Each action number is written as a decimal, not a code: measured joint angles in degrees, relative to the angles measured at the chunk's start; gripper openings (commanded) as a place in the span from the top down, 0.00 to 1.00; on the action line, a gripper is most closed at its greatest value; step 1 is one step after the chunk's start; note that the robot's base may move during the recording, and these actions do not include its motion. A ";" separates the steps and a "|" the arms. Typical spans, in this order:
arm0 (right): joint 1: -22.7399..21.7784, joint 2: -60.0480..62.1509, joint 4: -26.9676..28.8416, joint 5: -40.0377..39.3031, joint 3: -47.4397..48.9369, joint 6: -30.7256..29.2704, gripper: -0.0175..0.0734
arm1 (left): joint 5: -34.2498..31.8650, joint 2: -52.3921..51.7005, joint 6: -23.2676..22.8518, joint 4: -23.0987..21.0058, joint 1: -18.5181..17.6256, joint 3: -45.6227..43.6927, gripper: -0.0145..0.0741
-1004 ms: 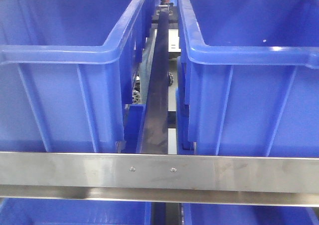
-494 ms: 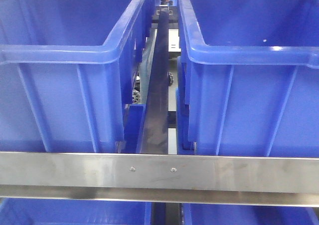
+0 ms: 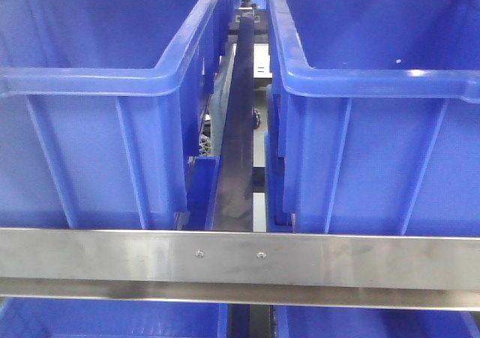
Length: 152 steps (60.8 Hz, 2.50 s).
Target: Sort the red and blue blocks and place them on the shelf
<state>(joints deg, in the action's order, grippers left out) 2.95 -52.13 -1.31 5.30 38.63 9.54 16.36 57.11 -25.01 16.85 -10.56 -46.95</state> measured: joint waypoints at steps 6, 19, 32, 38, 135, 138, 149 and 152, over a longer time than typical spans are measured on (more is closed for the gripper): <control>0.00 0.00 0.00 0.00 0.00 0.00 0.38 | 0.00 0.00 0.00 0.00 0.00 0.00 0.26; 0.00 0.00 0.00 -0.13 0.00 0.00 0.73 | 0.10 -0.81 0.00 0.00 0.00 0.00 0.68; 0.00 0.12 0.00 -0.02 0.00 0.00 0.76 | 1.01 -4.12 0.00 0.00 0.00 0.00 0.70; 0.00 2.00 0.00 0.87 0.00 0.00 0.76 | 1.88 -5.64 0.00 0.00 0.00 0.00 0.70; 0.00 40.95 0.00 19.30 -15.91 0.00 0.75 | 4.45 -32.50 0.00 -0.19 0.00 21.70 0.70; 0.00 40.95 0.00 19.30 -15.91 0.00 0.75 | 4.45 -32.50 0.00 -0.19 0.00 21.70 0.70; 0.00 40.95 0.00 19.30 -15.91 0.00 0.75 | 4.45 -32.50 0.00 -0.19 0.00 21.70 0.70; 0.00 40.95 0.00 19.30 -15.91 0.00 0.75 | 4.45 -32.50 0.00 -0.19 0.00 21.70 0.70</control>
<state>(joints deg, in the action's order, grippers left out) 2.95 -11.17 -1.31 24.60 22.72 9.54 20.80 24.61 -25.01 16.66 -10.56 -25.26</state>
